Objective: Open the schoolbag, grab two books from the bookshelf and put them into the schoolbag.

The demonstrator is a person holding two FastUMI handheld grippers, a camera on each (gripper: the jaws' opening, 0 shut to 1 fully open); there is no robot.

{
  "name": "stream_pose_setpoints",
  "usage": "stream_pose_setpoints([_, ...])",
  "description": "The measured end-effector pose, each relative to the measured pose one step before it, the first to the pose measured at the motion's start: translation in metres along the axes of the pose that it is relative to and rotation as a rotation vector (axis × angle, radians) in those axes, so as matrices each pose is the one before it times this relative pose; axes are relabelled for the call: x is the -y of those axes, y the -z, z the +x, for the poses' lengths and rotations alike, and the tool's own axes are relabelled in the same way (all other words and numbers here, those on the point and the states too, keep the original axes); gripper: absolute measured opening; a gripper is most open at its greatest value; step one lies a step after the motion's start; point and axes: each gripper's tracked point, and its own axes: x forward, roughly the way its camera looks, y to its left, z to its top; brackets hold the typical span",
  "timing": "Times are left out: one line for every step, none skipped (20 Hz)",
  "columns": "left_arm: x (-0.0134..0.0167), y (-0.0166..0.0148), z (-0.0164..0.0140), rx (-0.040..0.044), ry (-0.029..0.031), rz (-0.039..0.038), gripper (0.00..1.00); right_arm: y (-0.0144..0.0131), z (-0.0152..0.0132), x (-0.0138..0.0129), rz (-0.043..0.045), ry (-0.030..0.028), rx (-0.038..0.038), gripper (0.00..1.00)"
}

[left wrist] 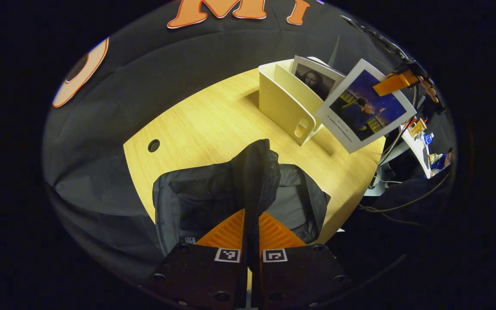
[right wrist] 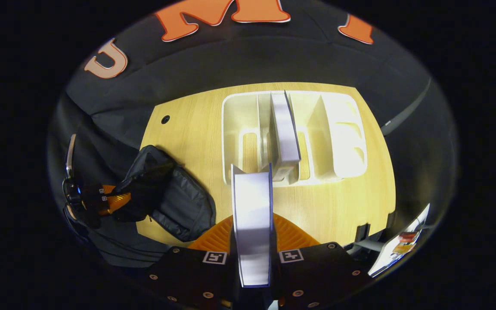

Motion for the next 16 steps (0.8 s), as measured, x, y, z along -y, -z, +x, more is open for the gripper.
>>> stream_pose_setpoints([-0.00052,0.00076,0.00024,0.00049,-0.00092,0.00683,0.05,0.00784,-0.00257,-0.00071,0.02188,-0.01861,0.00112,0.29])
stream_pose_setpoints([-0.00045,-0.00002,0.00002,-0.00064,0.00028,0.00525,0.05,0.00839,-0.00179,-0.00153,0.01459,-0.02296,-0.00177,0.30])
stream_pose_setpoints([-0.00085,0.00046,-0.00020,0.00014,-0.00010,0.00473,0.05,0.00628,-0.00148,-0.00284,0.01667,-0.02388,0.00099,0.29])
stream_pose_setpoints([-0.00041,-0.00072,-0.00036,0.00021,0.00039,0.00317,0.05,0.00703,-0.00021,-0.00347,0.01557,-0.02825,0.00021,0.29])
stream_pose_setpoints([-0.00077,-0.00050,-0.00091,-0.00078,-0.00103,0.00262,0.05,0.00587,0.00102,-0.00412,0.02269,-0.02824,-0.00197,0.29])
stream_pose_setpoints([-0.00051,-0.00038,-0.00061,0.00264,-0.00179,0.00152,0.05,0.00653,0.00148,-0.00544,0.02137,-0.03672,-0.00074,0.29])
stream_pose_setpoints([0.00026,-0.00110,-0.00031,0.00150,-0.00045,0.00083,0.05,0.00524,0.00350,-0.00679,0.02914,-0.03985,-0.00258,0.29])
stream_pose_setpoints([-0.00076,-0.00092,0.00041,0.00444,-0.00102,0.00293,0.05,0.00558,0.00535,-0.00615,0.01831,-0.04581,0.00242,0.29])
stream_pose_setpoints([-0.00059,-0.00050,0.00016,0.00140,-0.00105,0.00299,0.05,0.00430,0.00482,-0.00223,0.01645,-0.03322,-0.00134,0.29])
stream_pose_setpoints([-0.00094,-0.00066,-0.00071,0.00261,-0.00462,0.00414,0.05,0.00599,0.00352,-0.00472,0.00701,-0.03022,0.00230,0.28])
stream_pose_setpoints([-0.00108,-0.00054,0.00057,0.00145,-0.00533,0.00318,0.05,0.00423,0.00447,-0.00508,0.01183,-0.02961,0.00308,0.28])
stream_pose_setpoints([-0.00044,-0.00006,0.00009,0.00118,-0.00281,-0.00316,0.05,0.00458,0.00480,-0.00748,0.00867,-0.03670,-0.00160,0.28])
stream_pose_setpoints([0.00089,-0.00131,-0.00022,0.00258,-0.00063,-0.00211,0.05,0.00226,0.00586,-0.00687,0.01981,-0.03010,-0.00014,0.28])
stream_pose_setpoints([0.00098,0.00004,0.00012,0.00118,-0.00204,-0.00613,0.05,0.00325,0.00331,-0.00561,0.01062,-0.02873,0.00019,0.28])
stream_pose_setpoints([0.00052,-0.00159,-0.00027,0.00256,-0.00219,0.00385,0.05,-0.00023,0.00603,-0.00472,0.00868,-0.02120,0.00348,0.28])
stream_pose_setpoints([-0.00044,-0.00073,-0.00005,0.00089,-0.00058,-0.00332,0.05,0.00122,0.00542,-0.00452,-0.00009,-0.01822,0.00134,0.28])
